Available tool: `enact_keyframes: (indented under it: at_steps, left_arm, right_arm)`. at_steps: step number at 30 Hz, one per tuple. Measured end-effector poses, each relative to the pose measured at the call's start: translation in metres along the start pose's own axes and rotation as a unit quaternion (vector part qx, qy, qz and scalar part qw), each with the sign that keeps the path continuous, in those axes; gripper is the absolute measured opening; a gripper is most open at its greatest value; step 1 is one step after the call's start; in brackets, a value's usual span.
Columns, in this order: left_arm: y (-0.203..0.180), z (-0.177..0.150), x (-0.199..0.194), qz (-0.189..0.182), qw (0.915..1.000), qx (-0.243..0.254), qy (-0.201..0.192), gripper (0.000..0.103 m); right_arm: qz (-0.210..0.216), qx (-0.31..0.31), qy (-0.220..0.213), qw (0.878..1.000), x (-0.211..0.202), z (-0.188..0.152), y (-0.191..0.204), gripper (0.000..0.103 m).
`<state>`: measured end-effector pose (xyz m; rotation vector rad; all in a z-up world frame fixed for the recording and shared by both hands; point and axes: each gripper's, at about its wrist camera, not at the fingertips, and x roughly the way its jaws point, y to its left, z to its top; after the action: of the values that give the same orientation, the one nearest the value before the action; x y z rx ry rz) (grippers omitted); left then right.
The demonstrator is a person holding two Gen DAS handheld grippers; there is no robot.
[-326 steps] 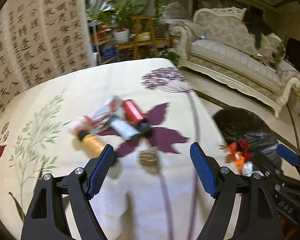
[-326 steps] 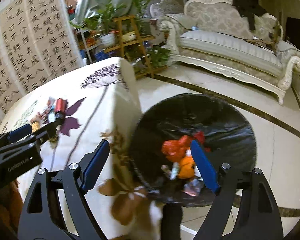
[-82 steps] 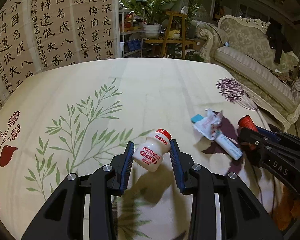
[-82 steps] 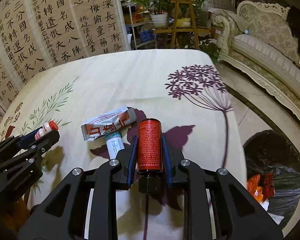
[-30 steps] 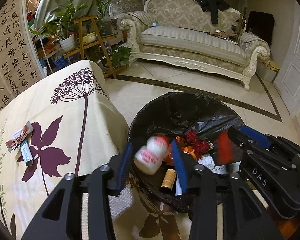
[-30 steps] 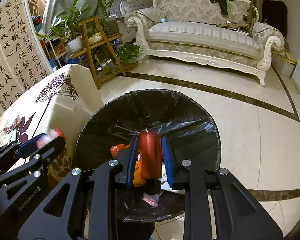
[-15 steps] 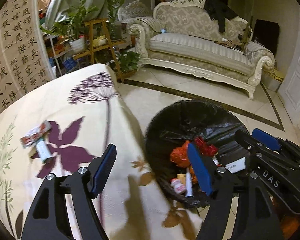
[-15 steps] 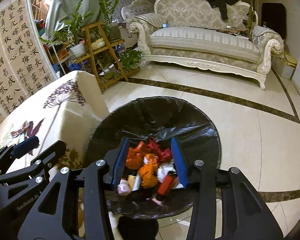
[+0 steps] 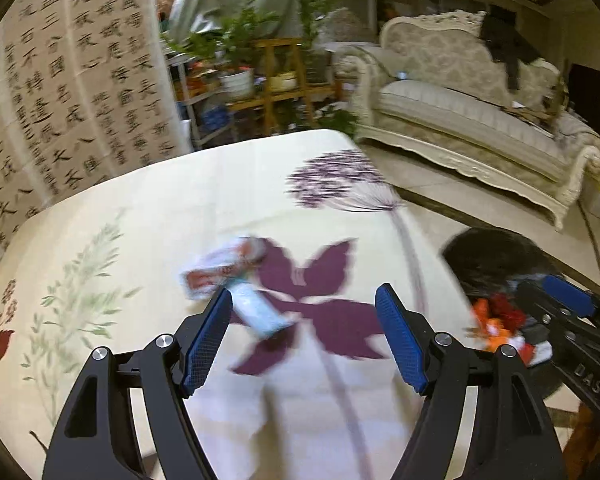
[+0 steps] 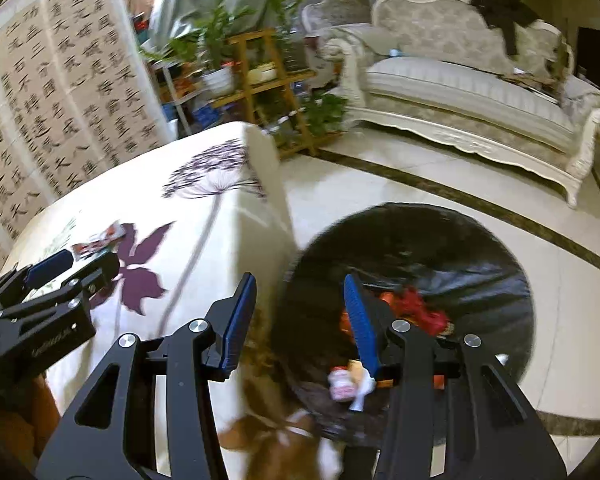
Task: Collect trash
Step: 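Return both tools to the table above the sachet and blue tube, then grasp the white sachet with the left tool while the right tool grasps the blue-and-white tube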
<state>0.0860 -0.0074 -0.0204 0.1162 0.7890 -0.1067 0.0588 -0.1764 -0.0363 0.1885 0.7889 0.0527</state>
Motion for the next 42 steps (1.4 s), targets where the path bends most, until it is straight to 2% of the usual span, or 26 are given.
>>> enact_keyframes:
  at_steps: [7,14,15,20,27,31,32,42]
  left_arm:
    - [0.042,0.009,0.020,0.029,0.9994,-0.016,0.008,0.072]
    - [0.064,0.017,0.042,0.018,0.9994,-0.019,0.023,0.071]
    - [0.065,0.018,0.044,0.014,0.9995,-0.018,0.023,0.070]
    - [0.068,0.015,0.049,-0.009,0.9993,-0.007,0.034,0.044]
    - [0.068,0.012,0.046,-0.025,0.9994,0.004,0.025,0.030]
    - [0.071,0.013,0.037,-0.026,0.9996,0.000,0.012,0.027]
    - [0.073,0.014,0.034,-0.025,0.9996,-0.003,0.009,0.019]
    - [0.099,0.007,0.013,-0.011,0.9996,-0.027,-0.006,0.019]
  right_arm:
    - [0.027,-0.027,0.018,0.999,0.023,0.012,0.037,0.045]
    - [0.041,-0.043,0.022,0.998,0.037,0.025,0.063,0.045]
    - [0.042,-0.045,0.023,0.998,0.039,0.026,0.066,0.046]
    - [0.045,-0.051,0.029,0.997,0.046,0.026,0.075,0.046]
    - [0.044,-0.056,0.036,0.997,0.051,0.024,0.083,0.046]
    - [0.044,-0.059,0.036,0.997,0.052,0.024,0.086,0.046]
    - [0.045,-0.061,0.036,0.996,0.051,0.024,0.088,0.046]
    - [0.063,-0.091,0.038,0.993,0.049,0.022,0.119,0.046]
